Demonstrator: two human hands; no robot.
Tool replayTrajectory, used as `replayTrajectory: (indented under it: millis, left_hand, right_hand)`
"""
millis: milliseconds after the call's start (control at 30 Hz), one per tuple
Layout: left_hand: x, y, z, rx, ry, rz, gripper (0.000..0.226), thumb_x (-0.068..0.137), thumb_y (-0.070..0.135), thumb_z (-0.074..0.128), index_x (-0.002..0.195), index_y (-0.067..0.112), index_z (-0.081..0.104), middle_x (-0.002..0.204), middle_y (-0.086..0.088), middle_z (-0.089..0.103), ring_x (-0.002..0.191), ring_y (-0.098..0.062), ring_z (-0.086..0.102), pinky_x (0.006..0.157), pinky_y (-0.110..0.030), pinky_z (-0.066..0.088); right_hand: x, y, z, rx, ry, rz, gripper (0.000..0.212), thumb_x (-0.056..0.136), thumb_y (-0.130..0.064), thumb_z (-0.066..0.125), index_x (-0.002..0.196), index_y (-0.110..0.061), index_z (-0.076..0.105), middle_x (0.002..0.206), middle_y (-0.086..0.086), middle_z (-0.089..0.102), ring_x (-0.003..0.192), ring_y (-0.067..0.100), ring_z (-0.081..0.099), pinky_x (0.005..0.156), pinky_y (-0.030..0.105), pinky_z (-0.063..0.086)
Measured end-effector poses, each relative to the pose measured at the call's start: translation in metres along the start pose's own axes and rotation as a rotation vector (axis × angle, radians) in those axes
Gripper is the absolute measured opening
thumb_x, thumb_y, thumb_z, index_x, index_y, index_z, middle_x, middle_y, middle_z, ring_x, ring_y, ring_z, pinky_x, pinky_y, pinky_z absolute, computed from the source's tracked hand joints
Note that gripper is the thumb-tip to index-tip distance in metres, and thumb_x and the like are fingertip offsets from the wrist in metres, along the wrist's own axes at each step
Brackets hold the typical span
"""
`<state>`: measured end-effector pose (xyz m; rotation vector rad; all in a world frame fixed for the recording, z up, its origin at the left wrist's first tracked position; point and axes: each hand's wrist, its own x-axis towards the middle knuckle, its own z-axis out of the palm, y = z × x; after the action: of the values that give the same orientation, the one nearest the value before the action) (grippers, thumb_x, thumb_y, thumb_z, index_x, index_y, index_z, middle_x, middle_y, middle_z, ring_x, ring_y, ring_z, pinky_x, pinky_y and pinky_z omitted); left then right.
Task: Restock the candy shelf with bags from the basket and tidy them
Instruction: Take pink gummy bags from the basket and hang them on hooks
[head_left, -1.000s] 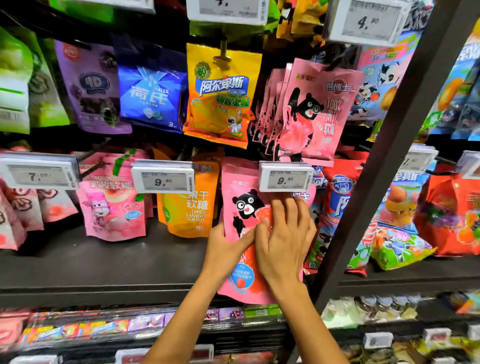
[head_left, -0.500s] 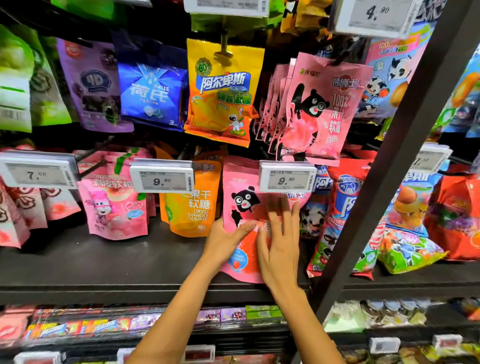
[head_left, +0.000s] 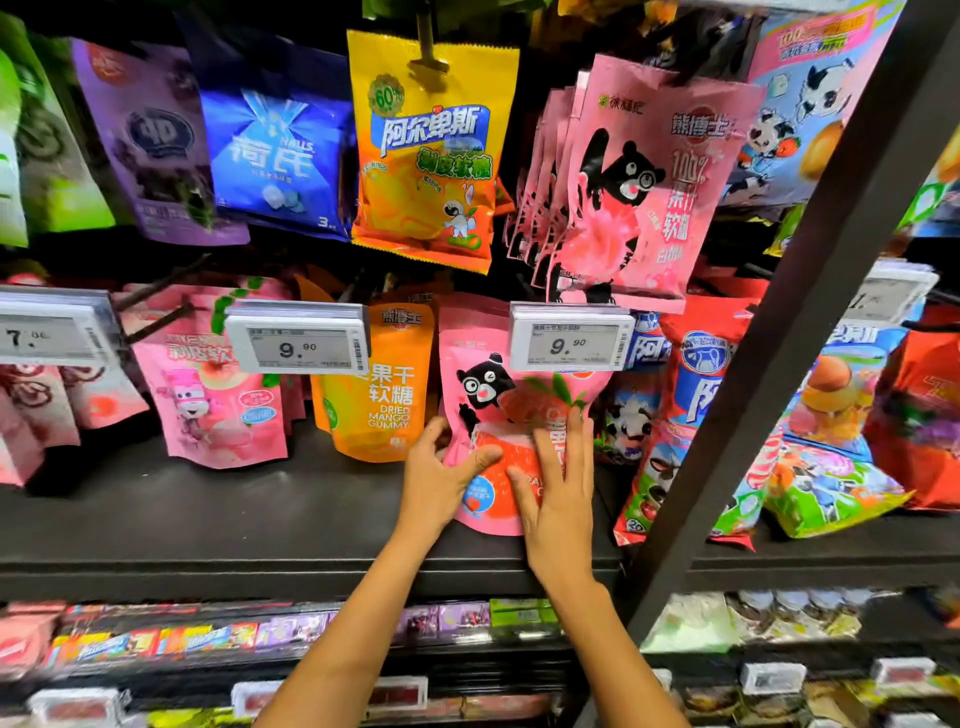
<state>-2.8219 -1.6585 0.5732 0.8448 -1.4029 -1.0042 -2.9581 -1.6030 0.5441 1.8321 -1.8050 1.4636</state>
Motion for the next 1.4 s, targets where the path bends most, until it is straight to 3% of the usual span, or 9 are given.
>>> replayTrajectory:
  millis: [200, 300, 400, 500, 567, 767, 933, 1133, 1400]
  left_hand:
    - [0.000, -0.001, 0.003, 0.006, 0.016, -0.029, 0.037, 0.066, 0.029, 0.083, 0.096, 0.023, 0.061, 0.093, 0.011, 0.067, 0.084, 0.013, 0.060, 0.076, -0.005, 0.045]
    - [-0.004, -0.003, 0.003, 0.021, 0.036, -0.068, 0.049, 0.068, 0.027, 0.083, 0.110, 0.010, 0.063, 0.108, 0.002, 0.068, 0.100, -0.005, 0.062, 0.083, -0.012, 0.048]
    - [-0.012, -0.003, -0.001, 0.040, 0.070, -0.097, 0.054, 0.068, 0.020, 0.085, 0.114, 0.013, 0.059, 0.107, 0.013, 0.062, 0.100, -0.001, 0.058, 0.077, 0.000, 0.043]
    - [-0.027, -0.006, -0.009, 0.023, 0.049, -0.126, 0.049, 0.065, 0.015, 0.086, 0.107, 0.020, 0.061, 0.103, 0.005, 0.069, 0.097, -0.010, 0.065, 0.084, -0.016, 0.052]
    - [-0.041, -0.009, -0.017, 0.044, 0.095, -0.145, 0.052, 0.066, 0.010, 0.087, 0.112, 0.015, 0.063, 0.111, -0.005, 0.069, 0.105, -0.018, 0.065, 0.094, -0.028, 0.052]
    - [-0.091, -0.010, -0.053, 0.061, 0.340, -0.114, 0.032, 0.075, 0.006, 0.081, 0.102, 0.013, 0.066, 0.102, -0.003, 0.071, 0.096, -0.006, 0.067, 0.088, -0.019, 0.052]
    - [-0.143, -0.010, -0.104, 0.128, 0.511, -0.148, 0.007, 0.084, 0.005, 0.073, 0.086, 0.006, 0.066, 0.077, 0.000, 0.067, 0.067, 0.000, 0.060, 0.066, -0.014, 0.048]
    - [-0.216, -0.035, -0.202, 0.162, 0.505, -0.357, 0.007, 0.087, 0.005, 0.070, 0.087, 0.000, 0.066, 0.077, -0.009, 0.066, 0.072, -0.015, 0.059, 0.070, -0.021, 0.050]
    - [-0.336, -0.101, -0.363, 0.142, 0.514, -0.696, 0.016, 0.086, -0.013, 0.062, 0.081, 0.002, 0.063, 0.076, -0.013, 0.057, 0.064, -0.014, 0.045, 0.058, -0.013, 0.038]
  right_hand:
    - [0.003, 0.006, 0.000, 0.022, -0.017, 0.006, 0.043, 0.097, -0.048, 0.043, 0.138, -0.039, 0.032, 0.163, -0.014, -0.003, 0.152, 0.023, 0.003, 0.112, 0.061, 0.029]
    - [0.000, 0.003, -0.007, 0.031, -0.053, 0.000, 0.052, 0.097, -0.049, 0.044, 0.145, -0.048, 0.023, 0.163, -0.013, -0.004, 0.152, 0.022, -0.002, 0.114, 0.062, 0.025]
    - [-0.006, -0.001, -0.013, -0.012, -0.074, -0.022, 0.062, 0.098, -0.047, 0.046, 0.152, -0.044, 0.016, 0.164, -0.008, -0.005, 0.152, 0.022, -0.004, 0.118, 0.060, 0.016]
    - [-0.022, -0.007, -0.016, -0.019, -0.035, -0.013, 0.066, 0.097, -0.033, 0.059, 0.152, -0.036, 0.024, 0.165, -0.004, 0.000, 0.152, 0.023, -0.001, 0.119, 0.055, 0.016]
    - [-0.037, -0.012, -0.017, 0.028, 0.001, 0.019, 0.061, 0.095, -0.023, 0.063, 0.149, -0.028, 0.035, 0.164, -0.003, 0.007, 0.152, 0.022, 0.005, 0.118, 0.053, 0.022]
    - [-0.079, -0.036, -0.005, 0.071, 0.035, -0.042, 0.035, 0.092, -0.021, 0.055, 0.125, -0.009, 0.061, 0.141, 0.007, 0.052, 0.133, 0.026, 0.044, 0.110, 0.038, 0.032]
    - [-0.117, -0.072, 0.015, 0.176, -0.100, -0.021, 0.026, 0.092, -0.021, 0.051, 0.106, -0.008, 0.069, 0.116, 0.008, 0.066, 0.111, 0.026, 0.053, 0.099, 0.035, 0.036]
    - [-0.194, -0.133, 0.074, 0.261, -0.455, 0.056, 0.010, 0.093, -0.009, 0.058, 0.086, -0.014, 0.064, 0.083, -0.002, 0.058, 0.080, 0.020, 0.047, 0.075, 0.025, 0.034]
    - [-0.336, -0.224, 0.167, 0.308, -0.872, 0.431, 0.049, 0.097, -0.005, 0.051, 0.057, -0.030, 0.037, 0.050, -0.007, 0.033, 0.048, 0.012, 0.034, 0.057, 0.030, 0.028]
